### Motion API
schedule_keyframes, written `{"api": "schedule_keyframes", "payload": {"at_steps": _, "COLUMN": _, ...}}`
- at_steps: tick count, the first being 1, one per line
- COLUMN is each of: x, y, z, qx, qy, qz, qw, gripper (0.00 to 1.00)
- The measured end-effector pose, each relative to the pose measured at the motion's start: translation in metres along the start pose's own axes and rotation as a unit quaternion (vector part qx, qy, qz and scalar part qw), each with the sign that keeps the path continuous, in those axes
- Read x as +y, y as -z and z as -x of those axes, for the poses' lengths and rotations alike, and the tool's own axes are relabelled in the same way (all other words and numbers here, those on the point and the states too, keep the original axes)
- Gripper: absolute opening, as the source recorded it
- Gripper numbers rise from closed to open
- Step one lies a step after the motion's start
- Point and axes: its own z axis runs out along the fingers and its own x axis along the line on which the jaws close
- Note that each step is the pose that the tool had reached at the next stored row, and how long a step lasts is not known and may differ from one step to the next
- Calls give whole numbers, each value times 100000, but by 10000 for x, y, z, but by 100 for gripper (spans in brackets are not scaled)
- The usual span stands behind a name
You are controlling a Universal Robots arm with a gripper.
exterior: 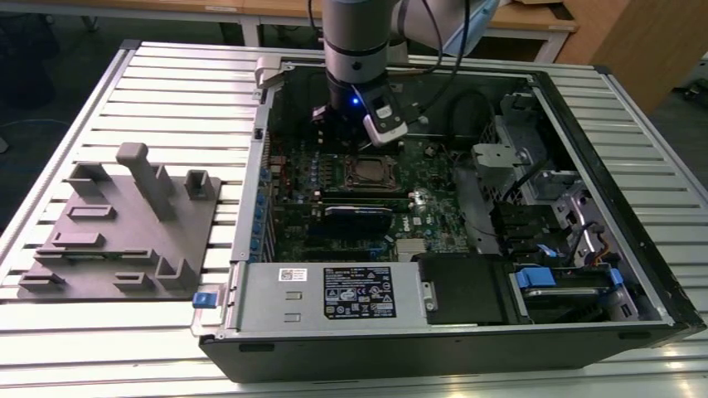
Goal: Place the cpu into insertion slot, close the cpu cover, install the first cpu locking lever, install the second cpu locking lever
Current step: 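Install the first cpu locking lever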
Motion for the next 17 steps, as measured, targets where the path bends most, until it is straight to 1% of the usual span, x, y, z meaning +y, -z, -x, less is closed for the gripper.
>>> {"api": "schedule_keyframes", "payload": {"at_steps": 1, "x": 0, "y": 0, "z": 0, "qx": 17, "qy": -10, "qz": 350, "qw": 99999, "gripper": 11}}
{"api": "schedule_keyframes", "payload": {"at_steps": 2, "x": 0, "y": 0, "z": 0, "qx": 24, "qy": -22, "qz": 569, "qw": 99998, "gripper": 11}}
{"api": "schedule_keyframes", "payload": {"at_steps": 6, "x": 1, "y": -1, "z": 0, "qx": 28, "qy": -33, "qz": 700, "qw": 99998, "gripper": 11}}
{"api": "schedule_keyframes", "payload": {"at_steps": 7, "x": 1, "y": -2, "z": 0, "qx": 36, "qy": -36, "qz": 842, "qw": 99996, "gripper": 11}}
{"api": "schedule_keyframes", "payload": {"at_steps": 10, "x": 0, "y": -11, "z": -1, "qx": 98, "qy": -107, "qz": 2096, "qw": 99978, "gripper": 11}}
{"api": "schedule_keyframes", "payload": {"at_steps": 11, "x": 0, "y": -13, "z": -1, "qx": 137, "qy": -41, "qz": 2600, "qw": 99966, "gripper": 11}}
{"api": "schedule_keyframes", "payload": {"at_steps": 12, "x": -1, "y": -16, "z": -1, "qx": 182, "qy": 51, "qz": 3004, "qw": 99955, "gripper": 11}}
{"api": "schedule_keyframes", "payload": {"at_steps": 13, "x": -1, "y": -23, "z": -1, "qx": 207, "qy": 141, "qz": 3235, "qw": 99947, "gripper": 11}}
{"api": "schedule_keyframes", "payload": {"at_steps": 15, "x": -3, "y": -40, "z": -3, "qx": 223, "qy": 231, "qz": 3293, "qw": 99945, "gripper": 11}}
{"api": "schedule_keyframes", "payload": {"at_steps": 17, "x": 1, "y": -42, "z": -3, "qx": 255, "qy": 324, "qz": 3325, "qw": 99944, "gripper": 11}}
